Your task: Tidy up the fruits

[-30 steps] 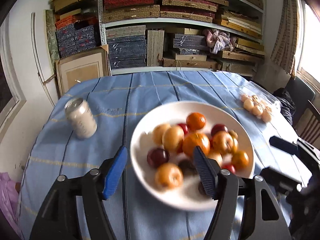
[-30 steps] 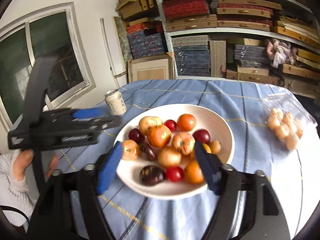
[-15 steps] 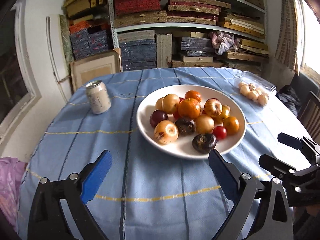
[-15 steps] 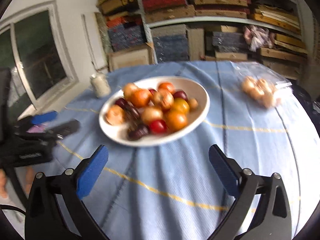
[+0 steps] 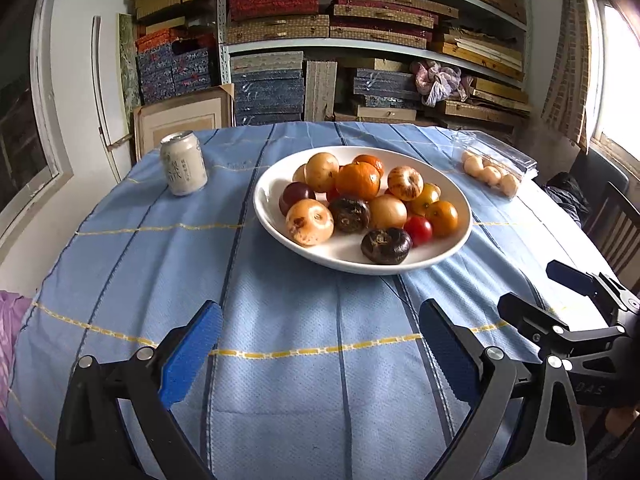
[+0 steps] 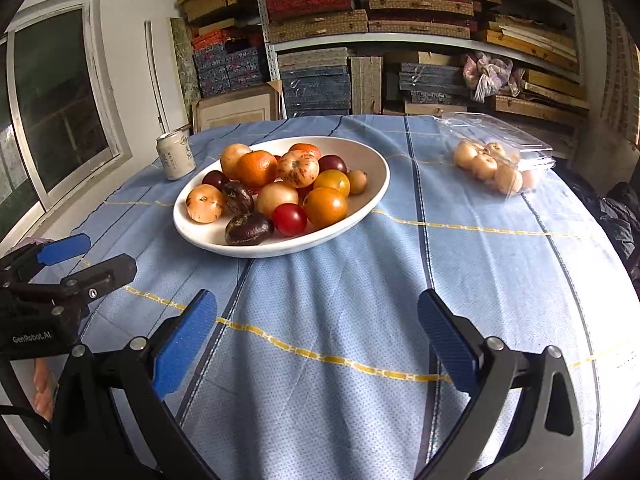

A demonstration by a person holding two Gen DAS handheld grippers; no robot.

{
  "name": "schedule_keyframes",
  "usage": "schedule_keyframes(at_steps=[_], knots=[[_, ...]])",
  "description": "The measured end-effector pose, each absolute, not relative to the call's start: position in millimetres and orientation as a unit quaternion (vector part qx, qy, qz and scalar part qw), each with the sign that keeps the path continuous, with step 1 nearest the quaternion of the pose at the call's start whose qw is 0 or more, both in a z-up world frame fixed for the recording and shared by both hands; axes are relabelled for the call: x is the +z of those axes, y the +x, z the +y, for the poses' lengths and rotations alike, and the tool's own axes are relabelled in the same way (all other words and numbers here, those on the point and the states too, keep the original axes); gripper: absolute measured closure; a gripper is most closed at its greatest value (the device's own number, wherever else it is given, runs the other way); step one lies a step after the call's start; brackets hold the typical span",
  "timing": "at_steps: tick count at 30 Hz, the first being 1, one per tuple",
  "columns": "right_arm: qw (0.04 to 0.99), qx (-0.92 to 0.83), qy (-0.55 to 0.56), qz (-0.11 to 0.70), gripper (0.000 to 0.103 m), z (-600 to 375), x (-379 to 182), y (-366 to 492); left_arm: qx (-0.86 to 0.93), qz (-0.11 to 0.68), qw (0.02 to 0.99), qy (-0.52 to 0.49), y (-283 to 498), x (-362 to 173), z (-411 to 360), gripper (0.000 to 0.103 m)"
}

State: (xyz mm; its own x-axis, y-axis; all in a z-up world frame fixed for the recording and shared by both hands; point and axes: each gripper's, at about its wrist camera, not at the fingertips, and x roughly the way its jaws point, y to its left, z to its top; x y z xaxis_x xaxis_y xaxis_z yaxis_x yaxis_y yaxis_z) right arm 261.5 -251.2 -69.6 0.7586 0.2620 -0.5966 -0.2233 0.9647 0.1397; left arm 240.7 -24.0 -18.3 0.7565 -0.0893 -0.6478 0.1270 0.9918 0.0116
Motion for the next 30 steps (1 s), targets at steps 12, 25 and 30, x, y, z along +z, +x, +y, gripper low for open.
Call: schedule_keyframes(at_steps=[12,25,30], knots=[[0.933,0.137,0.036,0.332,0.004,-253.1,-71.7,266.1,-0.058,0.361,0.931,0.023,240.9,-18.5,-24.4,0.004],[0.933,0.139,0.037,0.331,0.004,-252.9,-71.0,266.2,-0.054,0.362,0.930,0.024,238.7,-15.5,-25.4,0.004],[0.932,0.138,0.037,0.333,0.004,-253.8,-71.7,266.1,-0.044,0.357,0.932,0.032,236.7,-15.1,-27.2,0.004]])
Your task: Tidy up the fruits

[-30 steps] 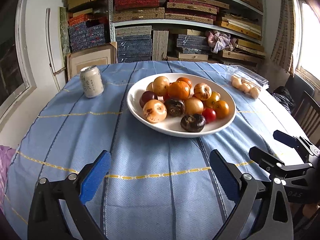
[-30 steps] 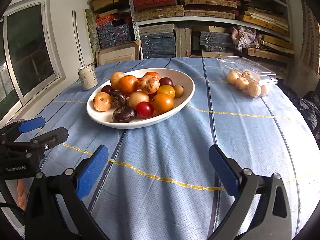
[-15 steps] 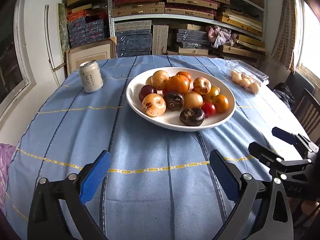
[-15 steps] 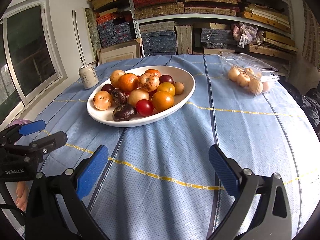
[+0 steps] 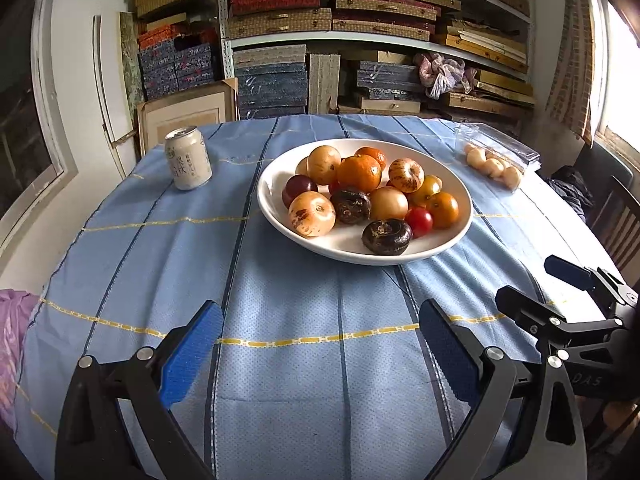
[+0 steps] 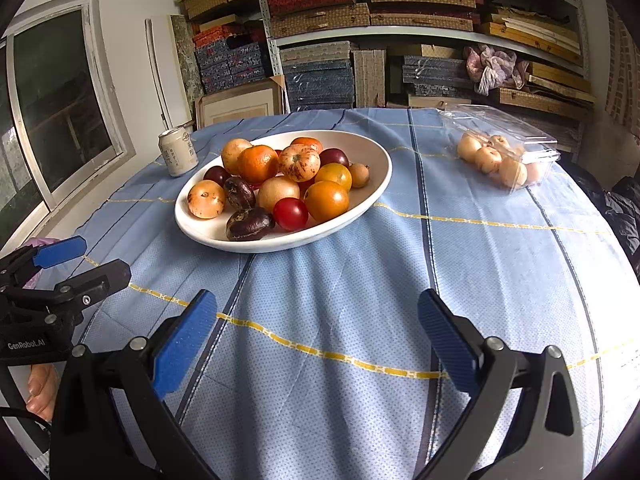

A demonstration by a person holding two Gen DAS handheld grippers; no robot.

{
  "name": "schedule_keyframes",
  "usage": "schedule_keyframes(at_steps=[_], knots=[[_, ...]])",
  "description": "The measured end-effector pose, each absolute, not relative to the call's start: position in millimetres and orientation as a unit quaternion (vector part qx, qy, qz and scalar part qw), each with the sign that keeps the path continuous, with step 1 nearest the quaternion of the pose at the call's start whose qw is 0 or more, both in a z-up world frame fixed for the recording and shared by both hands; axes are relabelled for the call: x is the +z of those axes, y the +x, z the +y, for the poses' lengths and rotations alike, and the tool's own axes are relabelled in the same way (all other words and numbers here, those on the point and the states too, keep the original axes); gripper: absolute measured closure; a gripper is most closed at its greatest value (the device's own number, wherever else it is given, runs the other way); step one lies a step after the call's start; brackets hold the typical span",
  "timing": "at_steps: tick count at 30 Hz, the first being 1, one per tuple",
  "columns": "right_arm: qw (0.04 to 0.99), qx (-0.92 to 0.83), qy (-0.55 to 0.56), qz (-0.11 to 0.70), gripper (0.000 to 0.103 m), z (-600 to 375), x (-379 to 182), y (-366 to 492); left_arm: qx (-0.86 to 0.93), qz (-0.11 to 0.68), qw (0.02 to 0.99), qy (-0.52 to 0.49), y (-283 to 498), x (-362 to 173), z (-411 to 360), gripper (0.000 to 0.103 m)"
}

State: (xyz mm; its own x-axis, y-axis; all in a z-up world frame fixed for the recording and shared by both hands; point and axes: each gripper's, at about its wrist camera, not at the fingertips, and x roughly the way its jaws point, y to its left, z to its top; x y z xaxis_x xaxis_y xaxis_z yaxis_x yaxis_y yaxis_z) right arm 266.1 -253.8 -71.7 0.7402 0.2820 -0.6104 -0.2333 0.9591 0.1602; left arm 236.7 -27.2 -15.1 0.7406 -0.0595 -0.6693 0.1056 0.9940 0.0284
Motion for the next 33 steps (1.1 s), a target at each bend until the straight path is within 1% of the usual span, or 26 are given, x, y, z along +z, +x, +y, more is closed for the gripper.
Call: schedule_keyframes(at_steps=[33], knots=[[0.934,0.133,0.038,0.330,0.004,-256.8,-71.4,266.7,-0.043,0.366,0.929,0.033,238.0,-17.8,-29.2,0.004]])
